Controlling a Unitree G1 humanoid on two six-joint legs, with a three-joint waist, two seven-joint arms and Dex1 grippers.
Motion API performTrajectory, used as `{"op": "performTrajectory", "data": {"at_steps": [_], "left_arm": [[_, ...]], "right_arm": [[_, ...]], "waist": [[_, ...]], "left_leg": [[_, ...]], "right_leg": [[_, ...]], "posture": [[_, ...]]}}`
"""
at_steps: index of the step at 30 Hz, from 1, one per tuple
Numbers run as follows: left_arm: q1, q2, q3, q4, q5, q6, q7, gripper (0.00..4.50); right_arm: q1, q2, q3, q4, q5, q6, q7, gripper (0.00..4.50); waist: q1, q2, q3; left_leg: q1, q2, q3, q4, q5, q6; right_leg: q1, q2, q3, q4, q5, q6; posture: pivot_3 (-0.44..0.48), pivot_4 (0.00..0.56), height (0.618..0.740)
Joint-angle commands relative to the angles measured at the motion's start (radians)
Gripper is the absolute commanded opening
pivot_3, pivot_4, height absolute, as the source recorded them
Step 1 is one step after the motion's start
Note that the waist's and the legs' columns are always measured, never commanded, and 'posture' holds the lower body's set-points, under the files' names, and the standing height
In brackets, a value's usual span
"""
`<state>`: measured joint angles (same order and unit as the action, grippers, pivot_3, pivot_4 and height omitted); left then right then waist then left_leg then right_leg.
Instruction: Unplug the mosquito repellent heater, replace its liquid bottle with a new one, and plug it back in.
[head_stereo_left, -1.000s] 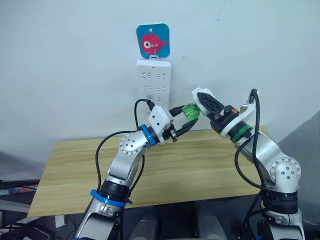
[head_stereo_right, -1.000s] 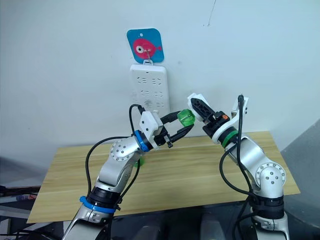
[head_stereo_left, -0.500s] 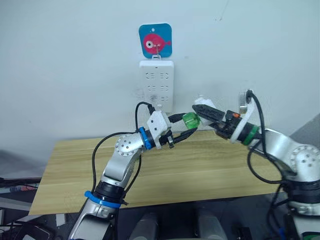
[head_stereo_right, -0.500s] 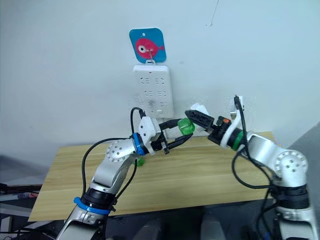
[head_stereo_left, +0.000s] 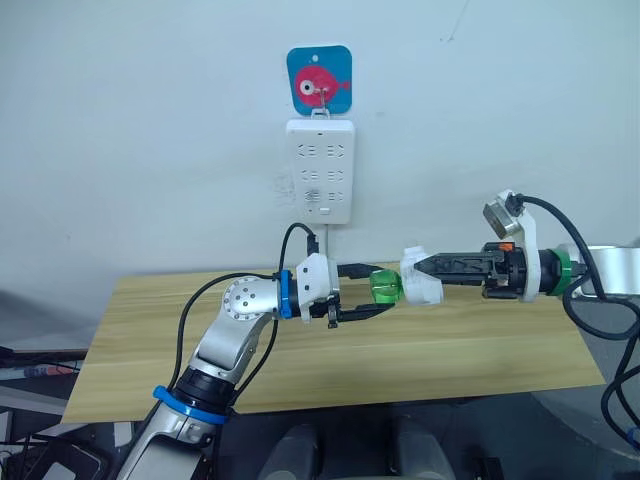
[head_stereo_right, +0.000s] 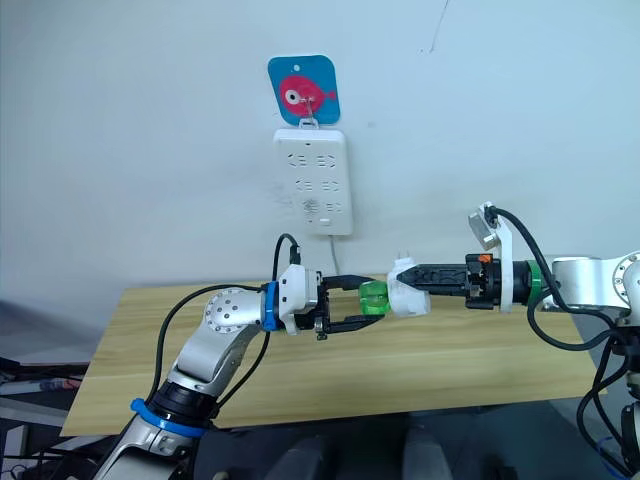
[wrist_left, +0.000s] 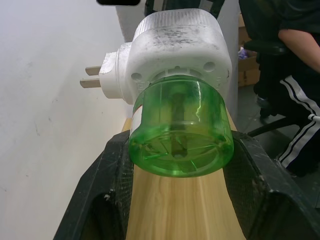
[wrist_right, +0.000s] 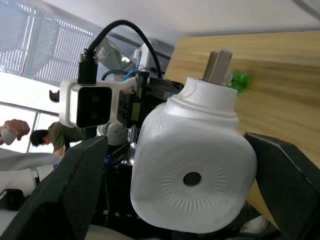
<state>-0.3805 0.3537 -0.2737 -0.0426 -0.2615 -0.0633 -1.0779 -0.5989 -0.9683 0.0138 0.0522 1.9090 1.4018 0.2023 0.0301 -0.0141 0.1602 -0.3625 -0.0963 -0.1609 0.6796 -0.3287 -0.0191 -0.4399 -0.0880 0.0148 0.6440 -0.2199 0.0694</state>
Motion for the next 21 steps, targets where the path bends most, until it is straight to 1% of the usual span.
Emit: {"op": "performTrajectory", "data": {"at_steps": [1, 13, 21], "left_arm": [[0.007, -0.004, -0.014, -0.027, 0.013, -0.029, 0.006, 2.21], [-0.006, -0.028, -0.009, -0.025, 0.024, -0.044, 0.026, 2.21], [-0.003, -0.029, -0.014, -0.018, 0.025, -0.051, 0.023, 2.21]], "right_arm": [[-0.025, -0.018, 0.007, -0.018, 0.009, 0.029, 0.053, 4.48], [-0.02, -0.023, 0.028, -0.008, -0.022, 0.039, 0.077, 4.48], [-0.032, -0.016, 0.041, 0.04, 0.028, 0.005, 0.024, 4.48]], "waist": [[0.002, 0.0, 0.0], [0.002, -0.001, 0.002], [0.002, -0.002, 0.002]], "left_leg": [[0.0, 0.0, 0.0, 0.0, 0.0, 0.0], [0.0, 0.0, 0.0, 0.0, 0.0, 0.0], [0.0, 0.0, 0.0, 0.0, 0.0, 0.0]], "right_leg": [[0.0, 0.0, 0.0, 0.0, 0.0, 0.0], [0.0, -0.001, 0.0, 0.0, 0.0, 0.0], [0.0, -0.001, 0.0, 0.0, 0.0, 0.0]], "posture": [[0.092, 0.18, 0.74], [0.091, 0.185, 0.74], [0.085, 0.188, 0.74]]}}
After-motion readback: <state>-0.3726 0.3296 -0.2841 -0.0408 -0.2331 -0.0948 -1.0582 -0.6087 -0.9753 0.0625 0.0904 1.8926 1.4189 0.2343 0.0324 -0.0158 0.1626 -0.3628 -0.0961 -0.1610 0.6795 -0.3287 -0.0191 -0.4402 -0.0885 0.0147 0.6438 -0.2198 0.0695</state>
